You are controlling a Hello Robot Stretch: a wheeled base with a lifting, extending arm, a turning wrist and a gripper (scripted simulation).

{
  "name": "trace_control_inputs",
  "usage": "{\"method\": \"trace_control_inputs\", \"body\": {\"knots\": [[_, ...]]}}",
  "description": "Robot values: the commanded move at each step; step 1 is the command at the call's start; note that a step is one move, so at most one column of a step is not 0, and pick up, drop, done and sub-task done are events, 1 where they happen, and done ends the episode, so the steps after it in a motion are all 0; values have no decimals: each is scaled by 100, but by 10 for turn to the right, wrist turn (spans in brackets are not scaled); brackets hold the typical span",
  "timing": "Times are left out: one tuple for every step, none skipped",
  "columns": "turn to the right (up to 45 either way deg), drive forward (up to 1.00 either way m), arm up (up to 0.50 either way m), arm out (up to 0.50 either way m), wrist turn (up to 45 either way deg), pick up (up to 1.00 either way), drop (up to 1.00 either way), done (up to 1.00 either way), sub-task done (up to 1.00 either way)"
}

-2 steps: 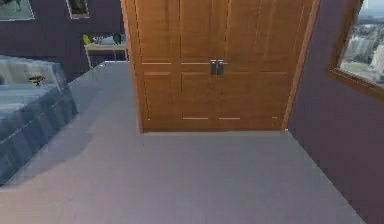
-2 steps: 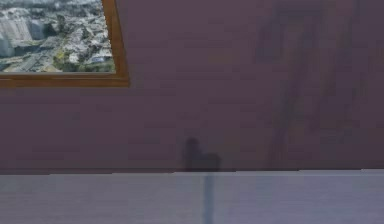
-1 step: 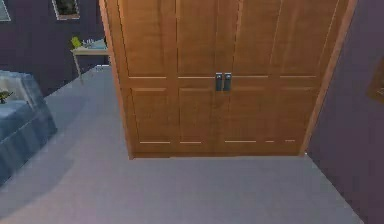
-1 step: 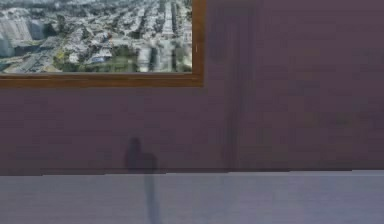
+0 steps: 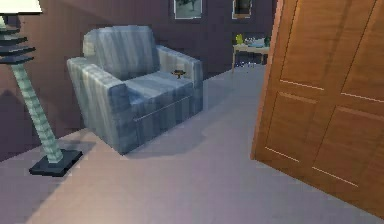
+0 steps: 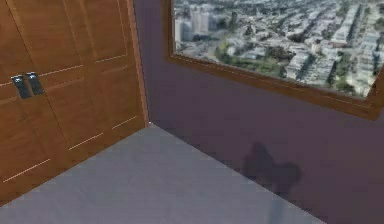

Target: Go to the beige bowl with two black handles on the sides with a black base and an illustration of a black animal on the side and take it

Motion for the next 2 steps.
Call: {"method": "trace_control_inputs", "body": {"knots": [[0,100,0,0,0,0,0,0,0],[0,65,0,0,0,0,0,0,0]]}}
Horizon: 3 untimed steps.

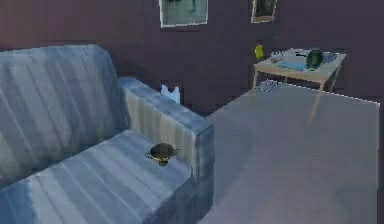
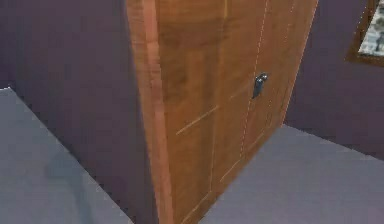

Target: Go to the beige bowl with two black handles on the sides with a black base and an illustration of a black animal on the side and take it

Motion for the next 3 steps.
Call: {"method": "trace_control_inputs", "body": {"knots": [[-450,0,0,0,0,0,0,0,0],[-450,0,0,0,0,0,0,0,0],[450,0,0,0,0,0,0,0,0]]}}
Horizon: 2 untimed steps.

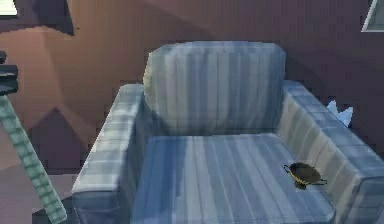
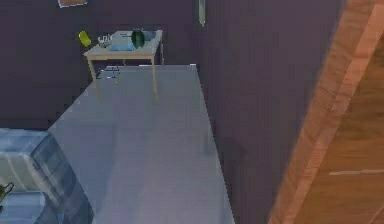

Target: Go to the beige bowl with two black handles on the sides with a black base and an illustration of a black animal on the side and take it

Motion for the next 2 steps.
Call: {"method": "trace_control_inputs", "body": {"knots": [[450,0,0,0,0,0,0,0,0],[240,0,0,0,0,0,0,0,0]]}}
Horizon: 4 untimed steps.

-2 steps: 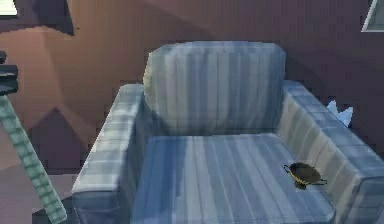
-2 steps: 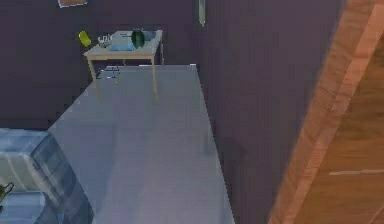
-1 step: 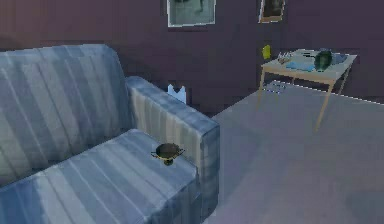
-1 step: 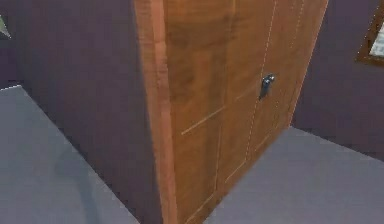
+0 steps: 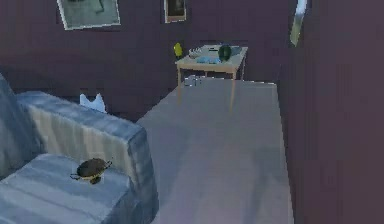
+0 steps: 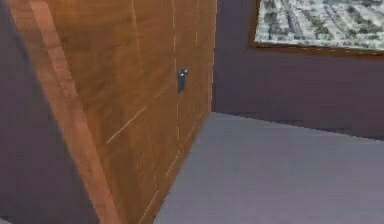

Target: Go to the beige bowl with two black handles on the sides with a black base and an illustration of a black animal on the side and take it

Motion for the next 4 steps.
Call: {"method": "trace_control_inputs", "body": {"knots": [[0,100,0,0,0,0,0,0,0],[150,0,0,0,0,0,0,0,0],[0,10,0,0,0,0,0,0,0],[-390,0,0,0,0,0,0,0,0]]}}
